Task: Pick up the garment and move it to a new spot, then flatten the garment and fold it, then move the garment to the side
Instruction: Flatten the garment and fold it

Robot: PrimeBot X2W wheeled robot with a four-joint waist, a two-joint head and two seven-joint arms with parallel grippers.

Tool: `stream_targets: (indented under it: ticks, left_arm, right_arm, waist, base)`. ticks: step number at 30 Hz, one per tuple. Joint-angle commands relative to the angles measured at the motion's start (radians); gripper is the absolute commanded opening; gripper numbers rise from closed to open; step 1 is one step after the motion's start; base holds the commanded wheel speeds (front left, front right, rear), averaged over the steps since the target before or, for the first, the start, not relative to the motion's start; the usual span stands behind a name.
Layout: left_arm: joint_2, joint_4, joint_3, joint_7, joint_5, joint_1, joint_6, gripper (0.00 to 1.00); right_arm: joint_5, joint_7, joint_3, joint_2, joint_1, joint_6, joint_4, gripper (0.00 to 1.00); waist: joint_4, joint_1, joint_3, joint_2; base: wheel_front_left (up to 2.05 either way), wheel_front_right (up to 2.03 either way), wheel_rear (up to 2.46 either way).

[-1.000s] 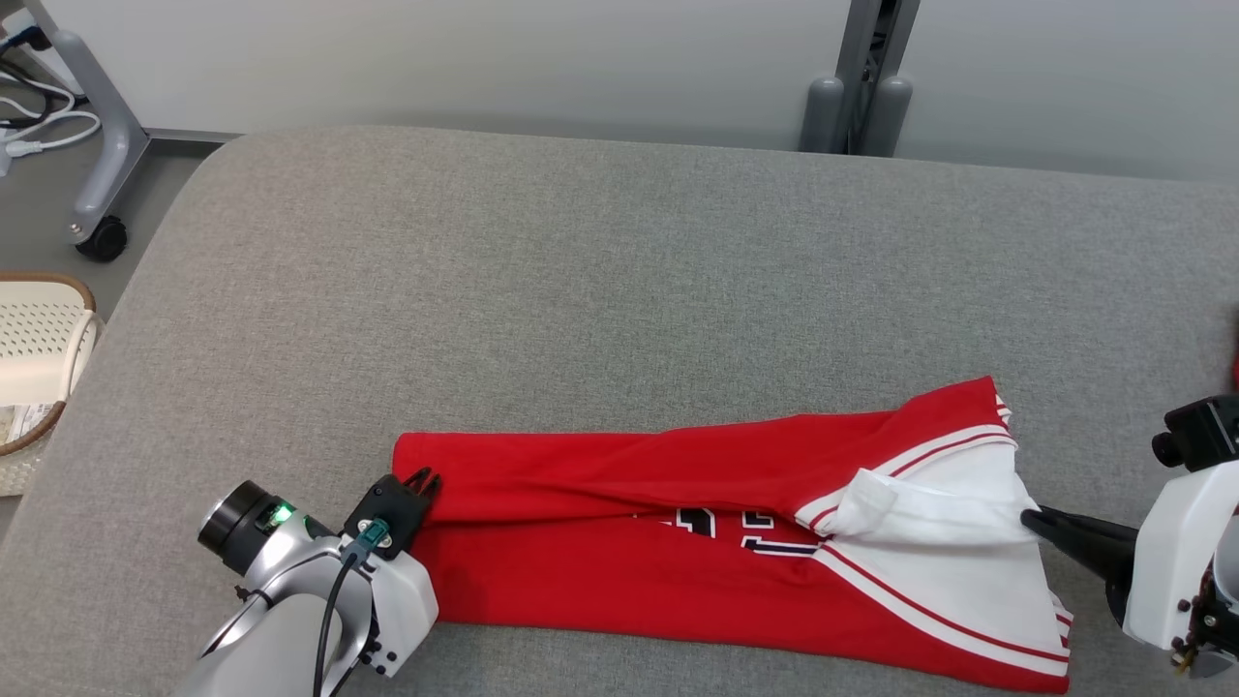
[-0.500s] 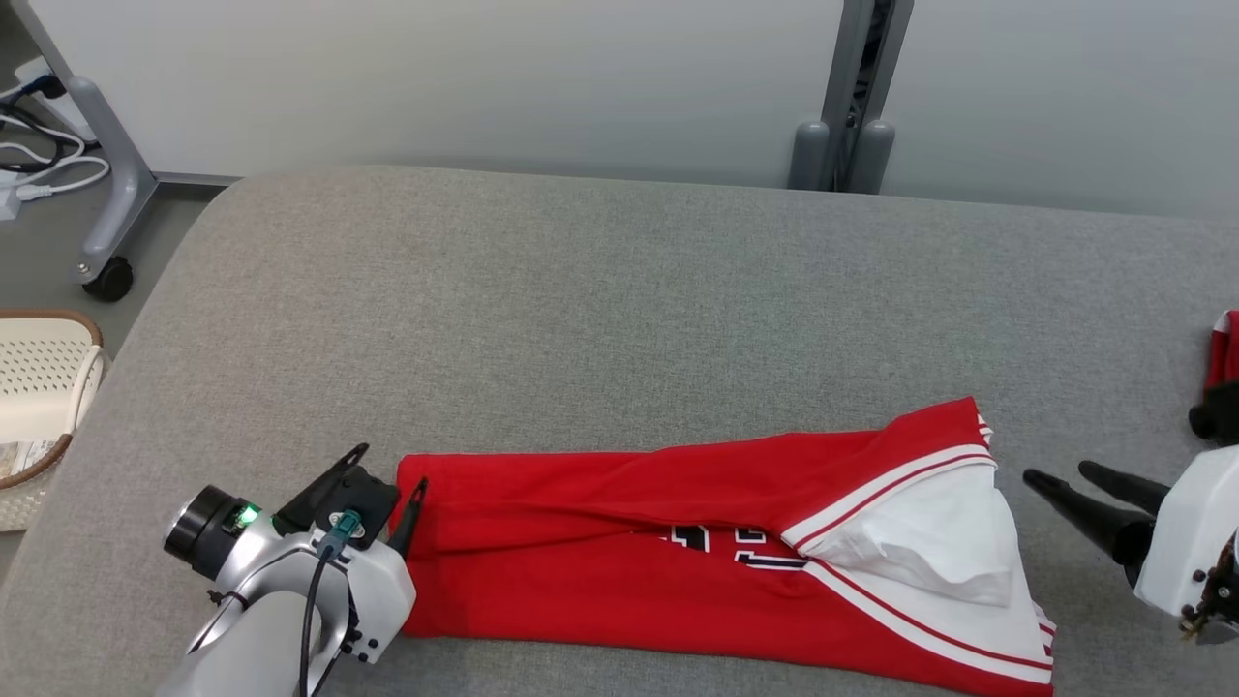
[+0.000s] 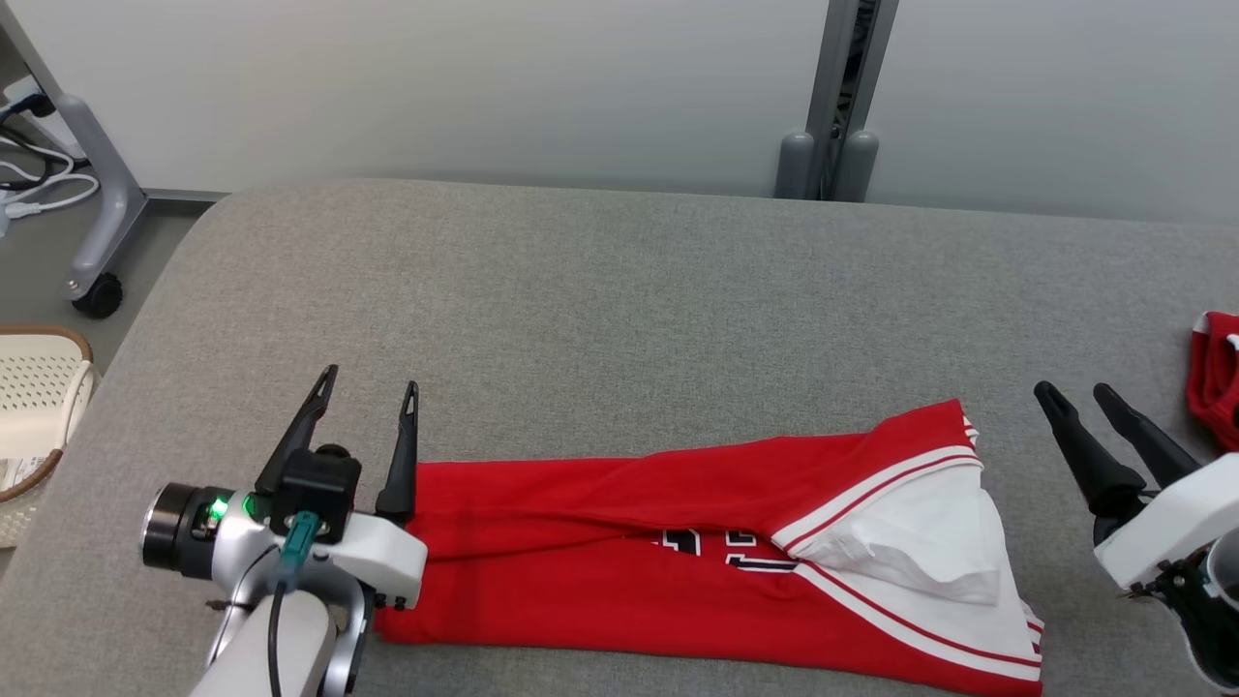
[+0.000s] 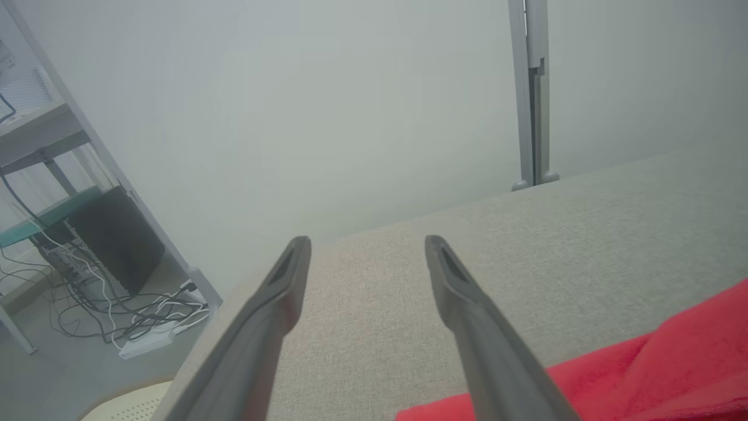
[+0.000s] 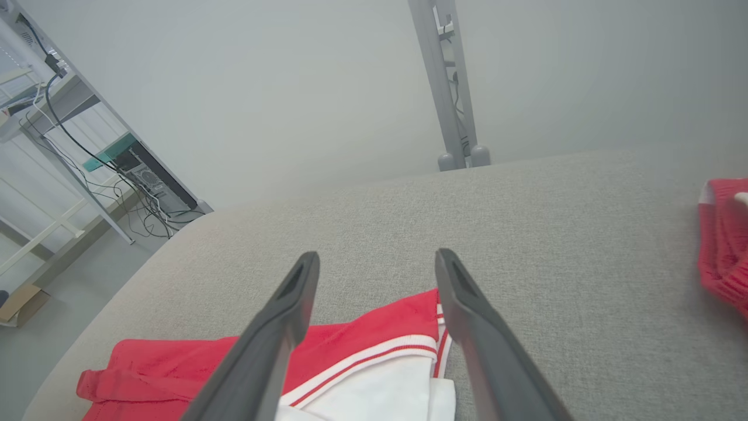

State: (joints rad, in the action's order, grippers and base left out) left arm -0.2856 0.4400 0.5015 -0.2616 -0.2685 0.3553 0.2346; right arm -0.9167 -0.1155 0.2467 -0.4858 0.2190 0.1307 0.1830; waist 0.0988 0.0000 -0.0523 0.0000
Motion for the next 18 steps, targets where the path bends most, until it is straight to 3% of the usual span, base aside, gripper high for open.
stream_targets:
  ticks: [1, 5, 12, 18]
  left_arm:
    - [0.004, -0.046, -0.027, -0.004, 0.017, -0.033, 0.017, 1.0]
    - [0.036, -0.171, -0.112, -0.004, 0.048, -0.126, 0.027, 1.0]
    - [0.104, -0.276, -0.217, -0.004, 0.109, -0.247, -0.02, 1.0]
    - [0.152, -0.3, -0.268, -0.004, 0.16, -0.306, -0.06, 1.0]
  right_arm:
    - [0.022, 0.034, -0.014, 0.014, -0.02, 0.0, 0.006, 1.0]
    - [0.057, 0.132, -0.04, 0.073, -0.054, 0.0, 0.014, 1.0]
    - [0.098, 0.286, -0.066, 0.154, -0.107, 0.0, 0.068, 1.0]
    - [0.113, 0.327, -0.068, 0.195, -0.126, 0.0, 0.143, 1.0]
  waist:
    - [-0.001, 0.0, 0.004, 0.0]
    - [-0.002, 0.0, 0.011, 0.0]
    - [-0.002, 0.0, 0.016, 0.0]
    - [-0.004, 0.0, 0.017, 0.0]
  base:
    - [0.0, 0.0, 0.0]
    - [0.0, 0.0, 0.0]
    - [0.0, 0.0, 0.0]
    - [0.0, 0.0, 0.0]
